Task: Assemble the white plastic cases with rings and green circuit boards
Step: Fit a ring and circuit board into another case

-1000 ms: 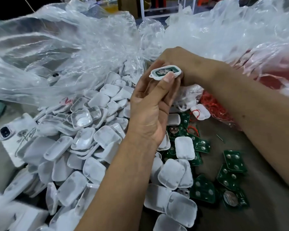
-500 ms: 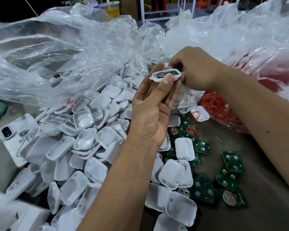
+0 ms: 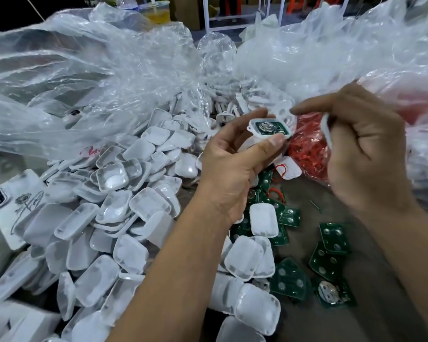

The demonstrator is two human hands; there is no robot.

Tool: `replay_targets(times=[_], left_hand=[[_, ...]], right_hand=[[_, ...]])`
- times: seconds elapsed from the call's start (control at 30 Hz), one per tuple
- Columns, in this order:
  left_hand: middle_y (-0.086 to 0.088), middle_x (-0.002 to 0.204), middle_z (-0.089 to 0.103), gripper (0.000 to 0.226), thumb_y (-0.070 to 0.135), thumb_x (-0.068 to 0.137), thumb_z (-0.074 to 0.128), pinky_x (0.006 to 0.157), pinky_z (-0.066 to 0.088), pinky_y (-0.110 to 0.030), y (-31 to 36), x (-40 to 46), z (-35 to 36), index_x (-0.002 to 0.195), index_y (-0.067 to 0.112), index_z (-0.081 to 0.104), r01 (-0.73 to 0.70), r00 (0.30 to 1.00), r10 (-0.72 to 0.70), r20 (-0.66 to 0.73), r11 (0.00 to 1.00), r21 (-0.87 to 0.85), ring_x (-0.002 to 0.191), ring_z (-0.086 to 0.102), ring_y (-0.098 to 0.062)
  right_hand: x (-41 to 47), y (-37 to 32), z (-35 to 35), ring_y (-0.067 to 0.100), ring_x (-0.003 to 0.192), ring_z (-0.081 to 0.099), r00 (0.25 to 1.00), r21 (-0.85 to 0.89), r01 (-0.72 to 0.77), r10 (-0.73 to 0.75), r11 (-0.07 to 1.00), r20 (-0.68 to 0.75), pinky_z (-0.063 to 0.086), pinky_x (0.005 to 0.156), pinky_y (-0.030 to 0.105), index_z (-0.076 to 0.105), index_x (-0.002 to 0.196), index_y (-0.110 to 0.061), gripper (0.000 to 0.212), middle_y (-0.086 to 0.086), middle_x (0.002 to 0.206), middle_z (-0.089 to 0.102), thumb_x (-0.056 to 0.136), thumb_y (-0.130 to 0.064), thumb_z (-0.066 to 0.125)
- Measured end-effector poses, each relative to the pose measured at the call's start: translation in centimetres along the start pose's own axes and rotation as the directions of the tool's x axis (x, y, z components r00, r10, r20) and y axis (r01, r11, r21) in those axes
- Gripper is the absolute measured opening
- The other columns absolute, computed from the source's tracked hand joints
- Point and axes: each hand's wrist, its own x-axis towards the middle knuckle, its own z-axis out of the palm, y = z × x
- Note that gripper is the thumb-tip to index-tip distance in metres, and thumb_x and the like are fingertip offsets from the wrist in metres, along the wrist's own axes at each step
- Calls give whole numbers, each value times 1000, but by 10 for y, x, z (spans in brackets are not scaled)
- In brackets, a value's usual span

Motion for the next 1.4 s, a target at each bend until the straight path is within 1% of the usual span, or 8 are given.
replay_targets(times=[0.53,0.67,0.77,0.83,0.93,1.0,1.13,1.4], left_hand=[[-17,112,69,57,-2,70,74,80,60,-27,1,-4,3,126,-1,64,31,999,-33,38,998,45,96,72,-23],[-15,110,72,56,-2,70,74,80,60,-27,2,-5,3,125,0,65,35,998,-36,48,999,19,95,74,-22],[-10,101,77,53,-1,70,75,78,60,-25,4,-4,2,122,3,67,47,997,-46,60,999,-5,92,75,-20],[-9,99,77,53,0,70,74,78,60,-24,5,-4,2,122,4,67,48,998,-47,45,998,-33,92,75,-21],[-13,105,76,49,0,71,72,77,60,-23,9,-2,2,120,3,68,36,999,-35,6,991,-131,102,72,-29],[-13,106,76,43,-1,74,70,77,61,-23,14,0,-1,117,4,69,22,1000,-25,-15,977,-211,102,73,-30],[-14,100,76,38,1,78,68,77,62,-22,24,2,-6,115,3,68,-5,1000,-3,-20,929,-370,93,76,-28],[-13,95,75,41,2,75,70,74,62,-23,33,3,-8,116,1,67,-65,997,44,-56,878,-475,92,75,-29]], right_hand=[[-3,1,-3,29,70,51,979,-69,132,-119,989,164,42,61,38,80,116,-17,43,13,84,52,101,-1,43],[-3,1,-2,22,71,50,980,-46,142,-134,989,147,39,63,30,78,120,-16,44,9,83,51,99,3,44],[-4,6,0,8,64,50,999,78,-33,30,996,32,40,61,21,72,128,-18,47,-9,80,57,98,6,46],[-3,12,-1,13,61,58,974,186,-212,222,959,-35,50,56,34,71,123,-25,33,-13,82,65,101,-7,56],[-4,21,-5,10,65,71,933,115,-359,355,926,53,61,62,36,75,106,-29,18,-8,86,77,94,-15,76],[-6,22,-5,14,51,69,902,104,-412,389,905,185,57,49,29,78,95,-27,12,-8,80,78,91,-15,80],[-10,18,-2,17,36,59,881,77,-396,354,915,313,45,41,20,79,90,-23,5,-9,77,77,93,-19,78],[30,-1,24,12,54,70,923,188,-374,345,908,167,54,50,21,75,111,-22,14,-5,92,77,96,-25,75]])
